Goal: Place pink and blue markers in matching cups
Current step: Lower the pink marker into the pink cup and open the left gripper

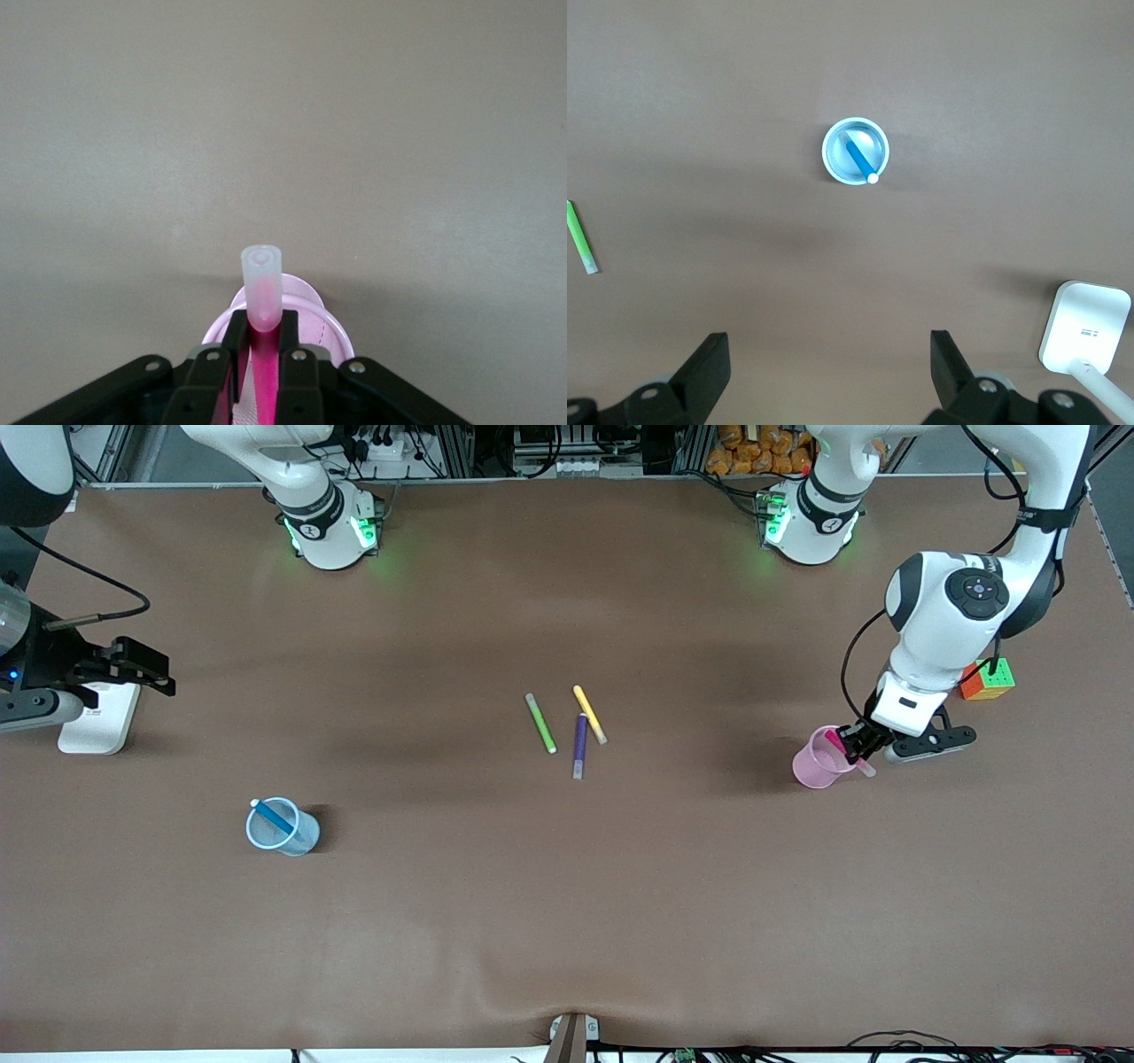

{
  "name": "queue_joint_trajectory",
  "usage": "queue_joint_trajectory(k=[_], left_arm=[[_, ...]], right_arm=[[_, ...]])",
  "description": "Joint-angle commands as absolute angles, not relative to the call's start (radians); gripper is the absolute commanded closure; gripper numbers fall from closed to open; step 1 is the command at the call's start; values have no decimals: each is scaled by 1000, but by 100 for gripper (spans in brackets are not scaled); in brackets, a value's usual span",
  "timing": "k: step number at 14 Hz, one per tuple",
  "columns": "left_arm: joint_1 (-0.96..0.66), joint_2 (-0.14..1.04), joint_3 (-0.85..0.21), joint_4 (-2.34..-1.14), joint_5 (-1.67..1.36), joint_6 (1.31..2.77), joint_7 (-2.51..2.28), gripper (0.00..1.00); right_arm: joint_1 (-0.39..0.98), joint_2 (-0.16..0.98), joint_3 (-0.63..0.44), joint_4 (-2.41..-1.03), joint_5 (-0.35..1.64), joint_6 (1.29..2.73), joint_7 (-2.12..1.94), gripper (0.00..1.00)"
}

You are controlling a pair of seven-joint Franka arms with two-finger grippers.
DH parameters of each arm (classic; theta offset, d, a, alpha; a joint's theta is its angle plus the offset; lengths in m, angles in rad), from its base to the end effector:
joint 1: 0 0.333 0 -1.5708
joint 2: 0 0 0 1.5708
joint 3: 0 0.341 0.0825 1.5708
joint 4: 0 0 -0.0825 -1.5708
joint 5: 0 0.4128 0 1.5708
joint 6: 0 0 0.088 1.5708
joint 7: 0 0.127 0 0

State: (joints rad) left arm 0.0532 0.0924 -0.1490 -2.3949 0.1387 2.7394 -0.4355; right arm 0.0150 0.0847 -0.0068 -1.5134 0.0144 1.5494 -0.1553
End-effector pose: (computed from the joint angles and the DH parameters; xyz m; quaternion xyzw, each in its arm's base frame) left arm 0.5441 -0.0569 0.2870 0.9855 0.1095 0.1293 0.0059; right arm 0.6076 0.0070 0.6059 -0.9963 -0.0816 0.0238 0.0087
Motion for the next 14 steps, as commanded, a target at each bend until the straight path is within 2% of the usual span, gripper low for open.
queue_joint_trajectory(k=[1,2,3,4,5,11,14], left_arm=[[63,115,-155,-2402,160,2784,-437,100],[63,115,-155,-2401,160,2783,-437,98],[63,114,-155,-2401,160,2783,-439,88],[63,114,-155,-2398,160,2783,-437,42],[63,115,-155,-2396,160,2783,-437,1],[63,107,-155,-2385,160,2777,-439,0],[61,106,-156,-2314,160,2673,-439,0]], right_arm=[[23,34,-5,-1557,-6,1559,-130,0],[18,34,-5,-1557,-6,1557,-130,0],[15,34,-5,-1557,-5,1555,-130,0],[11,34,-5,-1557,-5,1555,-130,0],[11,34,-5,-1559,-3,1555,-130,0],[9,32,-5,-1560,3,1554,-129,0],[8,18,-6,-1565,5,1542,-69,0]])
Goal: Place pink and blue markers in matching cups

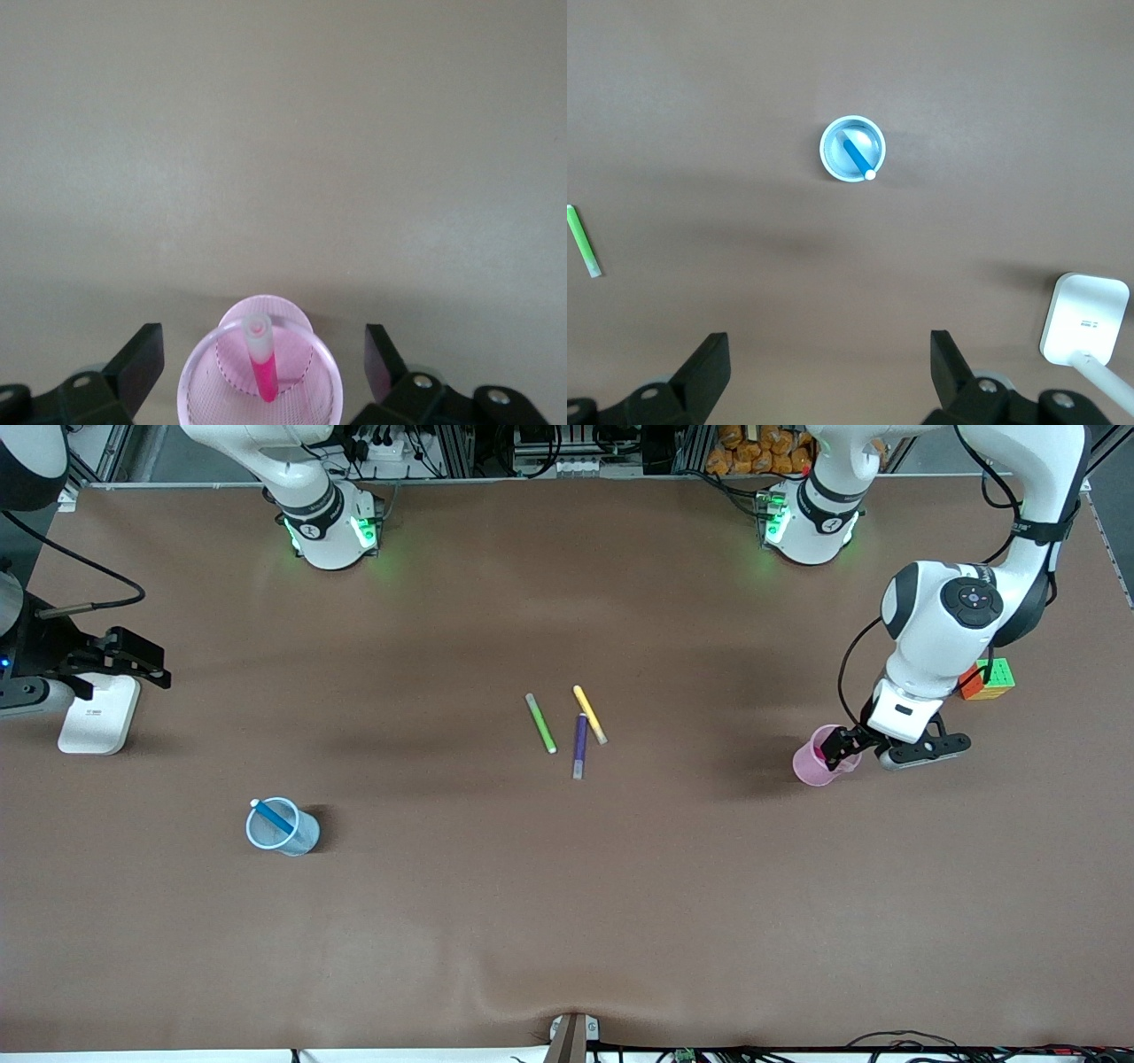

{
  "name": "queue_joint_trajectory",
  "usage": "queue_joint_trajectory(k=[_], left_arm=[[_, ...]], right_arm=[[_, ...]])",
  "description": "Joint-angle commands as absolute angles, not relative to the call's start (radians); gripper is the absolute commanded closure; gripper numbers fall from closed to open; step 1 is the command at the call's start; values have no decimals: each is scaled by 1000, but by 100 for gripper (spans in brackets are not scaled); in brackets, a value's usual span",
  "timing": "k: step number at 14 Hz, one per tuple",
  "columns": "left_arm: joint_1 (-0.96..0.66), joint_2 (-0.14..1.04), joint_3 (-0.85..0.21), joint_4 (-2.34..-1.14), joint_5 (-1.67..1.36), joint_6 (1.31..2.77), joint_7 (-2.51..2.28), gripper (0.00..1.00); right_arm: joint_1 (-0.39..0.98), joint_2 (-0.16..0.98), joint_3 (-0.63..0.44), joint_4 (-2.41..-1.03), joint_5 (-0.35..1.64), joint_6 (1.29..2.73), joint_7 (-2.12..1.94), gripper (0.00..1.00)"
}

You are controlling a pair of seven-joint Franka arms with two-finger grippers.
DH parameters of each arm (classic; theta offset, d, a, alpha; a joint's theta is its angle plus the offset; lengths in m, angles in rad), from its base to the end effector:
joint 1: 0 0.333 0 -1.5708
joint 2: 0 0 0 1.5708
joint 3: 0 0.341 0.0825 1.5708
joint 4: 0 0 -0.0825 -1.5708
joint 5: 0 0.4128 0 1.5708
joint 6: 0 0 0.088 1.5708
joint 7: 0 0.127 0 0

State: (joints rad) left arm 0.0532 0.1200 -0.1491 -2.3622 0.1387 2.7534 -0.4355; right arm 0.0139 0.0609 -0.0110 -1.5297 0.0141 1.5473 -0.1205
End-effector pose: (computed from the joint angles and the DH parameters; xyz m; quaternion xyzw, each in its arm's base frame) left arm 0.5564 -0.0584 0.2878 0.9843 0.1097 0.1381 0.0106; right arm 0.5999 0.0038 0.6120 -0.9978 -0.0617 0.0212 0.0080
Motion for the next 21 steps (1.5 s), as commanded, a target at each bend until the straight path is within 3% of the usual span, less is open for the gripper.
queue_joint_trajectory(k=[1,7,13,21], left_arm=[[60,104,-158,-2283,160,2616,-439,0],[61,98,-161,-2120,160,2343,-338,0],[87,110,-155,-1876,146,2013,-232,0],[94,52,-163,-1715,83,1801,-181,0]], right_arm=[[9,12,-6,-1569,6,1539,-55,0],[9,5,-6,-1588,9,1546,-55,0],[9,6,-15,-1588,9,1543,-57,0],[9,5,-18,-1586,11,1540,-64,0]])
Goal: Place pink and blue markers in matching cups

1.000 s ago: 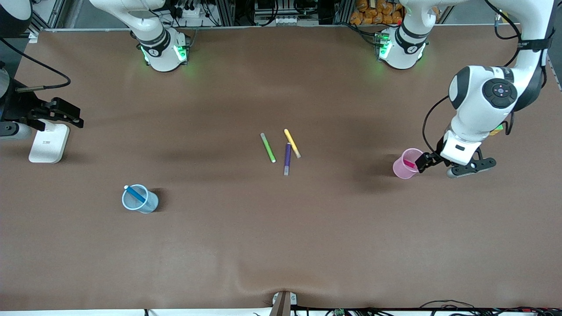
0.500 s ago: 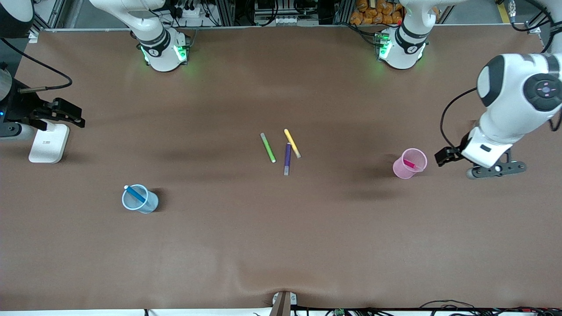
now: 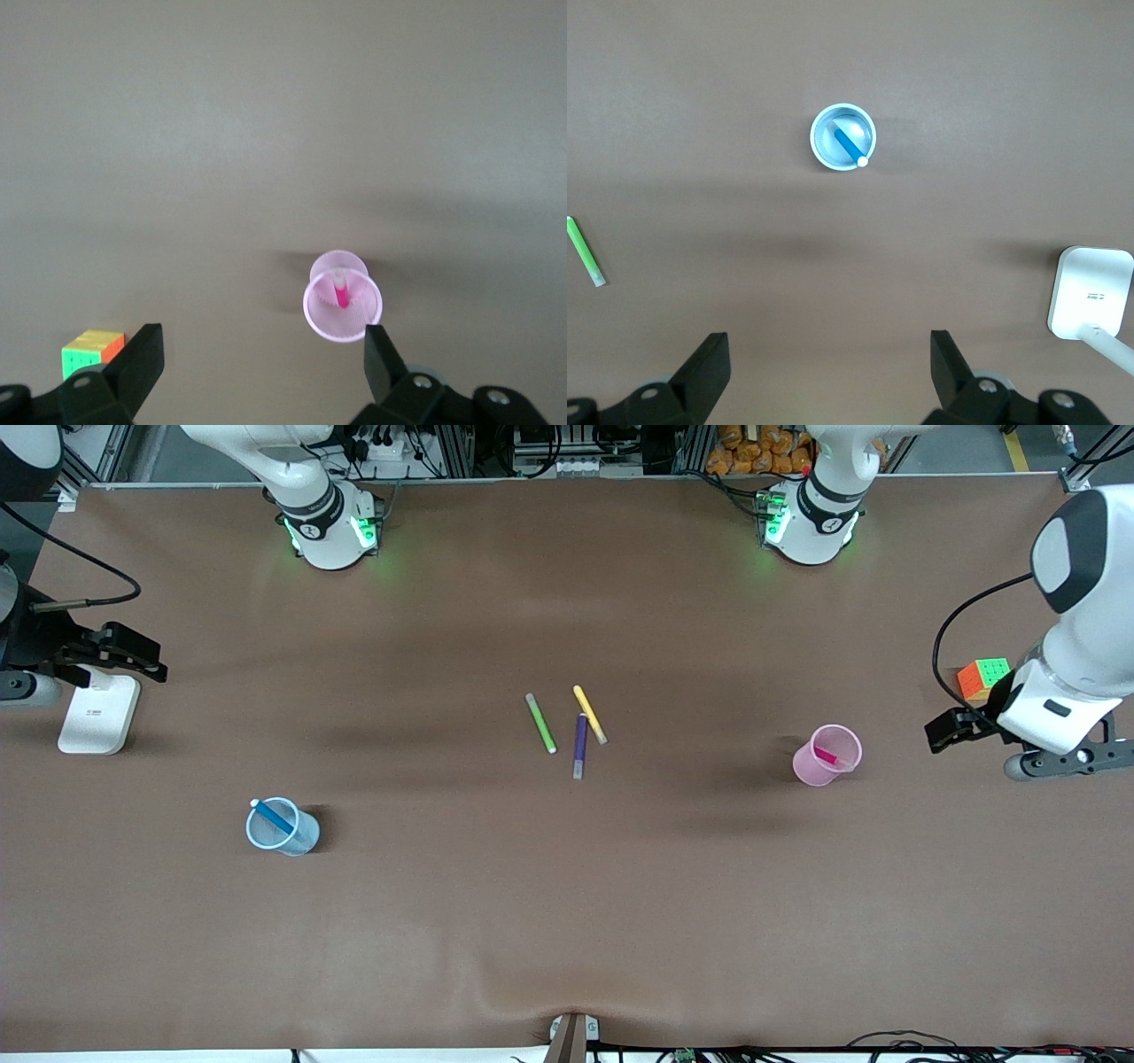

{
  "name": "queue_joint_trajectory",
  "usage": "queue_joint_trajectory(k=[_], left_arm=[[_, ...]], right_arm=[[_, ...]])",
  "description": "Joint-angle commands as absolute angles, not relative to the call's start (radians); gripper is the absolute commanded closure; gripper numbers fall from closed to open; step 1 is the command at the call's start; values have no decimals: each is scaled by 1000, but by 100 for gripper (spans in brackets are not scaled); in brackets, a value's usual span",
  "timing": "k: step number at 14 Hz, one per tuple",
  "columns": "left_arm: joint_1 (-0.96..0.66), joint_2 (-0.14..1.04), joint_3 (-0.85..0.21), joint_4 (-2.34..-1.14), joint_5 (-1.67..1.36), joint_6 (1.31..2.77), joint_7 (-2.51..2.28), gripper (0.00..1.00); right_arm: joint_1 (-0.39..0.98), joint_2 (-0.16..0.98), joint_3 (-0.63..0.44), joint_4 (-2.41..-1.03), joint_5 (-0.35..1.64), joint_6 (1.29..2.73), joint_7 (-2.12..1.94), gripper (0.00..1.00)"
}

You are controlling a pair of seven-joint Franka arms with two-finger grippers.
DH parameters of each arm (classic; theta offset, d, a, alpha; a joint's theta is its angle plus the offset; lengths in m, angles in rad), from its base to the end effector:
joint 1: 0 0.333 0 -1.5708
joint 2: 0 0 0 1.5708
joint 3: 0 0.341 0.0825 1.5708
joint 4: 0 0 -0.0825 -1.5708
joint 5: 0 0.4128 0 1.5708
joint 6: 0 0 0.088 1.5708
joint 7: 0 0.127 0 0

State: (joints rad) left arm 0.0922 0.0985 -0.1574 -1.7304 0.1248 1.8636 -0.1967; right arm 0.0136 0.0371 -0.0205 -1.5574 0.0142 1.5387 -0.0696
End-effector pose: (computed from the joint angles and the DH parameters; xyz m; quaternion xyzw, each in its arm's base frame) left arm 0.6278 -0.0257 0.5160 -0.9973 -0.0492 -0.0247 0.0495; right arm 0.5905 -0.0020 0.6117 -0.9991 -0.0314 0.0276 0.0078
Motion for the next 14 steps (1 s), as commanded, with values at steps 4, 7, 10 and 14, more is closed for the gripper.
queue_joint_trajectory(k=[4,7,10,14], left_arm=[[94,-47,-234,-1729,38,1697,-225,0],[94,-124,-247,-1759,35,1687,-245,0],[95,-150,-245,-1753,35,1658,-233,0],[97,-155,-236,-1720,37,1644,-207,0]], right_arm=[[8,5,-18,-1586,11,1542,-67,0],[6,5,-18,-1586,11,1542,-67,0],[8,2,-18,-1586,11,1540,-67,0],[8,-2,-18,-1586,11,1539,-67,0]])
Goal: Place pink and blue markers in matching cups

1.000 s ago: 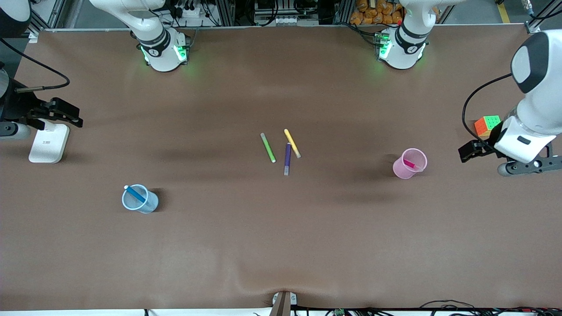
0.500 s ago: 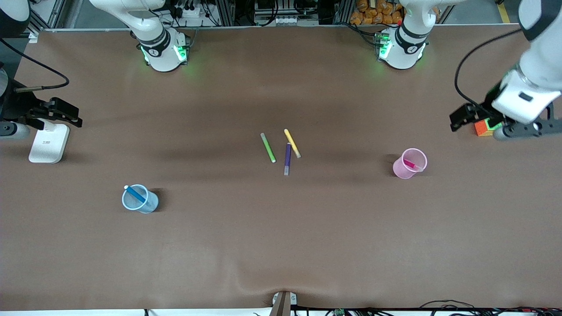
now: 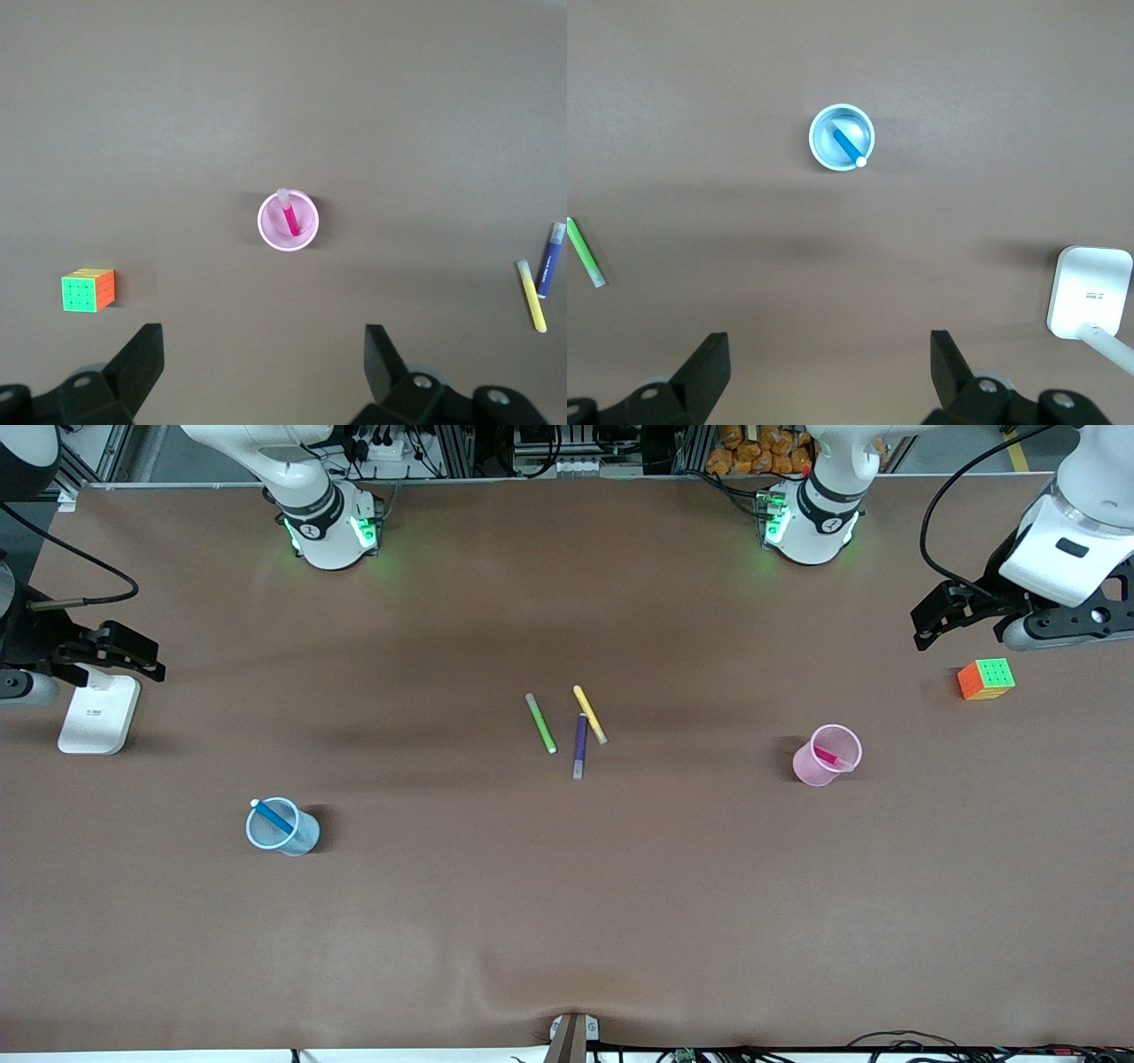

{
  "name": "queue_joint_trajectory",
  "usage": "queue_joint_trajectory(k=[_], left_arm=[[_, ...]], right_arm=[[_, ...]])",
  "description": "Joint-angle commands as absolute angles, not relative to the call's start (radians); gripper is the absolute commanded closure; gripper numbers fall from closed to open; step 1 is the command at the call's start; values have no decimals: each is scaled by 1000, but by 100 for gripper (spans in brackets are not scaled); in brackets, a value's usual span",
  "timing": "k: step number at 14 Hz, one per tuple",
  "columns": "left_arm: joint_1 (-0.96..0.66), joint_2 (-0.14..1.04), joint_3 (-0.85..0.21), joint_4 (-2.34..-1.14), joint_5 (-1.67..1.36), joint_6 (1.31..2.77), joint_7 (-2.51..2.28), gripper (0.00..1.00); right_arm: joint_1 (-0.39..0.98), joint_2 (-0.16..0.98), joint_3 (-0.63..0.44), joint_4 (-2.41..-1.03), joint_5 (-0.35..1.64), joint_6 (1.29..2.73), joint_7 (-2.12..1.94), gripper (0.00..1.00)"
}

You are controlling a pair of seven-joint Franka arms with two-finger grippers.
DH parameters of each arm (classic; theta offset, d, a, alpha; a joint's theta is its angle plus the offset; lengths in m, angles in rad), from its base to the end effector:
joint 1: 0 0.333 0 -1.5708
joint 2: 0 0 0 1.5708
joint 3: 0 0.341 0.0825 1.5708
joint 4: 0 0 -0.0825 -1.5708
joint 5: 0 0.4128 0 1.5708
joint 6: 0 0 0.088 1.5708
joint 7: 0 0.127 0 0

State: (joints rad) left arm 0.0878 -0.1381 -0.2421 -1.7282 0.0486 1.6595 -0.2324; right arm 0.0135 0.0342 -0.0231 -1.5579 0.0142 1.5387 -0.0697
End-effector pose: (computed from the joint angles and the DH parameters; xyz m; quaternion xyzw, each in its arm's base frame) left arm 0.5399 -0.0870 0.6340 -0.9979 -0.0382 -0.0399 0.0338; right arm 0.5897 -0.0036 0.6132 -0.9992 -0.0301 0.0264 0.0078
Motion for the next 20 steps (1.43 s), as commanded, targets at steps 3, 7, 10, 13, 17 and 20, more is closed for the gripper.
queue_joint_trajectory(k=[3,7,10,13,17,20], left_arm=[[100,-143,-230,-1668,38,1617,-207,0],[103,-133,-227,-1648,48,1603,-207,0],[104,-103,-224,-1599,51,1603,-209,0],[47,-106,-134,-1597,29,1601,-207,0],[-72,-115,-28,-1609,31,1522,-210,0],[-63,-141,-58,-1656,32,1523,-210,0]], right_arm=[[8,2,-20,-1586,11,1539,-67,0],[6,2,-20,-1586,11,1542,-67,0],[5,2,-20,-1585,11,1542,-69,0],[3,2,-18,-1585,11,1542,-69,0],[-18,3,-9,-1583,11,1549,-89,0],[-20,2,-9,-1585,11,1548,-89,0]])
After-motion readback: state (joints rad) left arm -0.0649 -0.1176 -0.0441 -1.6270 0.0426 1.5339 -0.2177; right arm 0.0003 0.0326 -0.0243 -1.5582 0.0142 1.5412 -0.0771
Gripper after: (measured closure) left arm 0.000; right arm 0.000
